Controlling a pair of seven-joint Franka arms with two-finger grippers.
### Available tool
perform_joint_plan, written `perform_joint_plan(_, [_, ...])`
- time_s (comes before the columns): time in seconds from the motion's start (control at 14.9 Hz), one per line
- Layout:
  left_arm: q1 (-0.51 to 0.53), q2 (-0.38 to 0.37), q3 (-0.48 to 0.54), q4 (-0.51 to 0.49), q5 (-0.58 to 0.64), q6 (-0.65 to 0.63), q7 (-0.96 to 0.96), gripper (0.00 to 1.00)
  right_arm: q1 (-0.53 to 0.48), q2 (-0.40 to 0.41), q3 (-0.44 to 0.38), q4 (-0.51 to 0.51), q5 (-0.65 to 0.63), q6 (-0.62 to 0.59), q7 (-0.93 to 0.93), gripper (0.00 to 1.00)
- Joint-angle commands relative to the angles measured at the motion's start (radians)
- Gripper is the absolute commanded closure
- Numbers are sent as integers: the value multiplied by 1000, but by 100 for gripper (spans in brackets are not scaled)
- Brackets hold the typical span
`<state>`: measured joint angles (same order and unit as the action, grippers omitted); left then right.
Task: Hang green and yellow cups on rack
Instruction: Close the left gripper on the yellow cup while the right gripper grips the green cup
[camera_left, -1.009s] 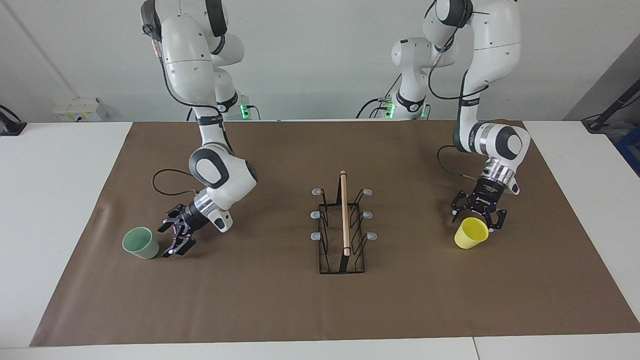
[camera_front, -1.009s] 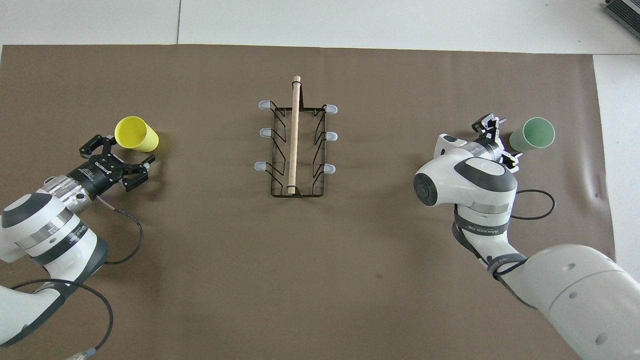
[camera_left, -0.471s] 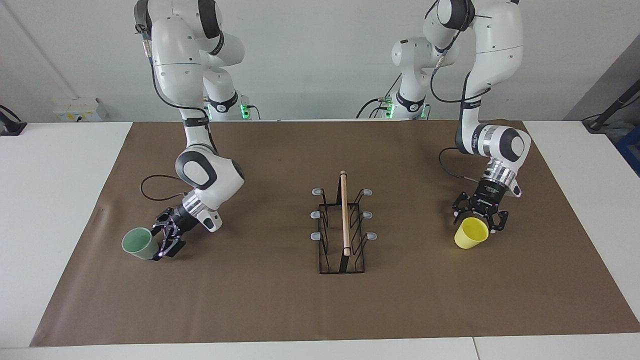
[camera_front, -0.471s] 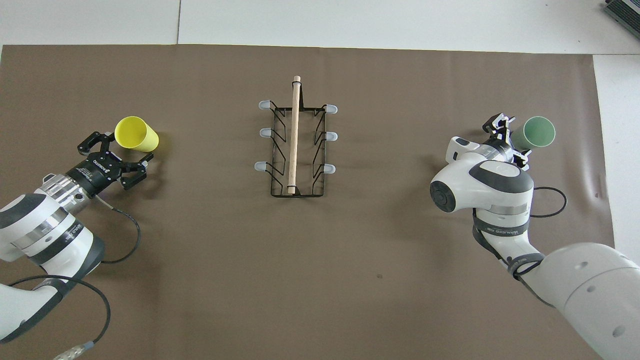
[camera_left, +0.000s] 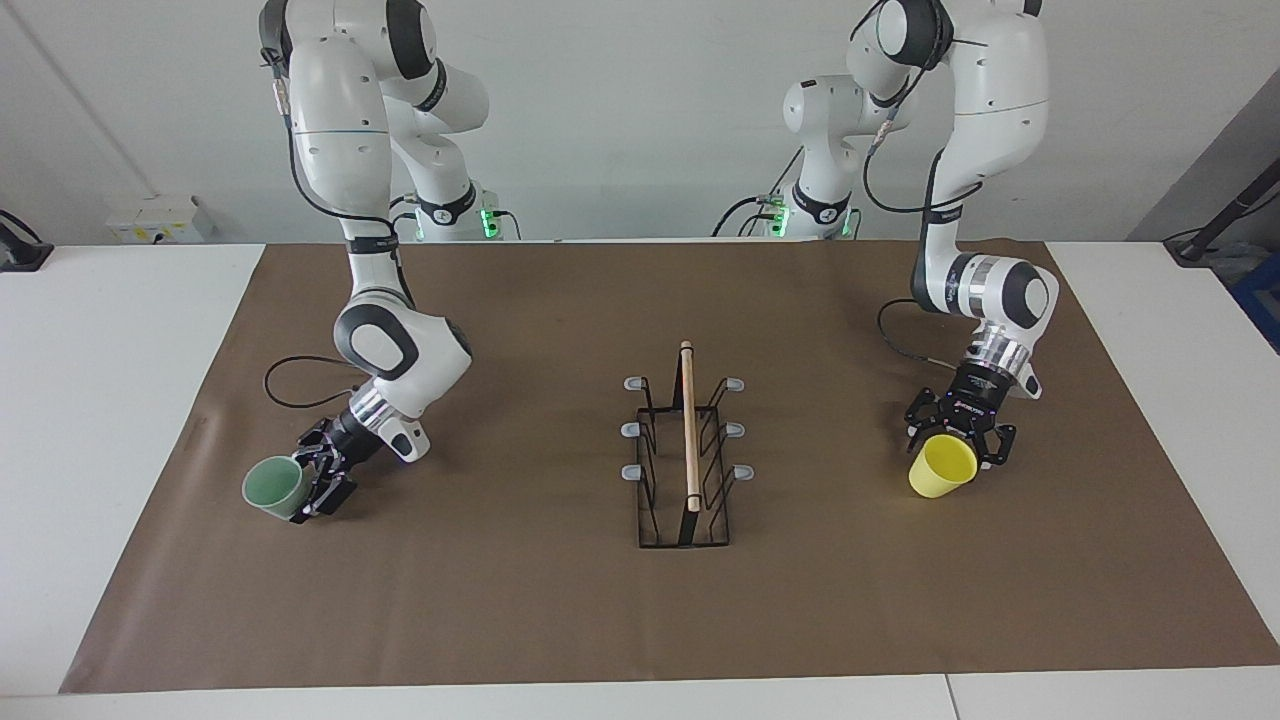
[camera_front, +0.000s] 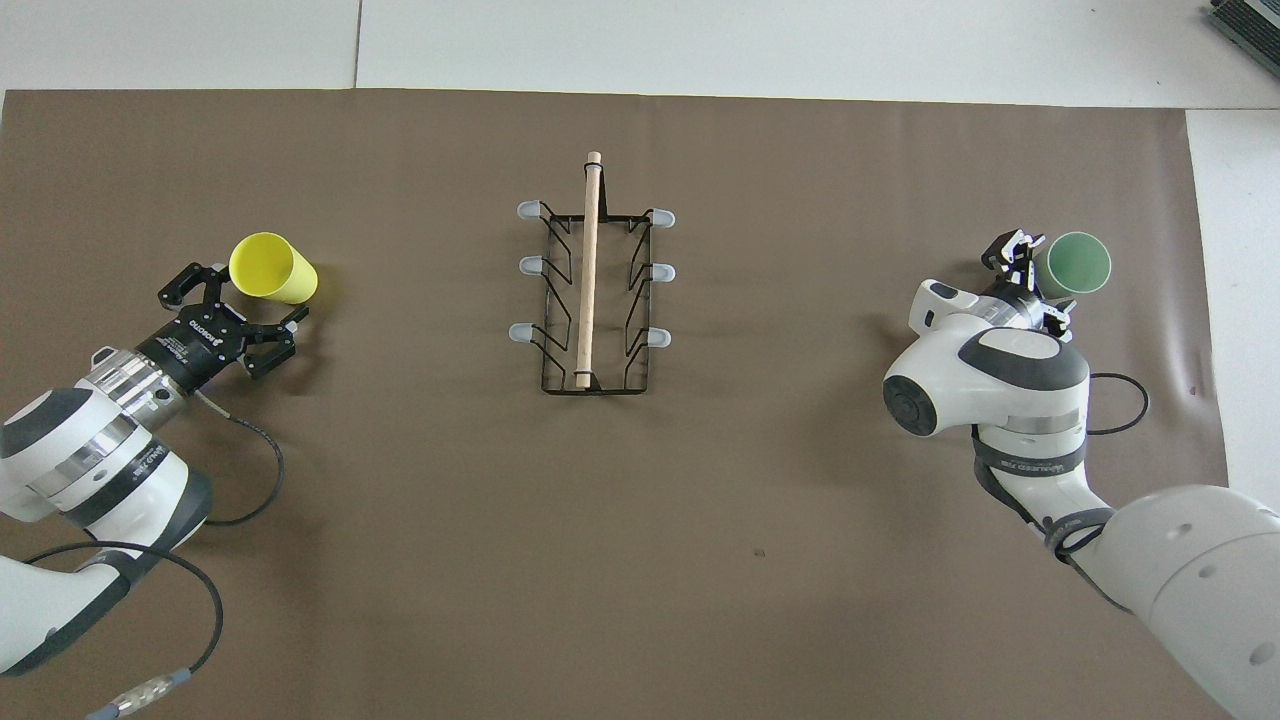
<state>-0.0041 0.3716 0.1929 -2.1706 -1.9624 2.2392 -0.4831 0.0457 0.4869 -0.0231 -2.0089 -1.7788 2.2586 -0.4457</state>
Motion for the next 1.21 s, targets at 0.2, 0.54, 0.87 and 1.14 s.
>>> perform_joint_plan(0.2, [-1,38,-1,34,-53,-18,52,0,-52,-5,8,-27,-122,44,82,0])
perform_joint_plan(0.54, [-5,52,-4,60,-78,-9,54,0,-70,-7,8,-34,-186,56,94,12])
perform_joint_plan(0.87, [-33,61,-12,60,-111,20,80,0,-70,-7,8,-34,-197,59,94,100])
perform_joint_plan(1.14, [-50,79,-12,81,-113,34,86,0,-46,-20,9,-27,-165,44,85,100])
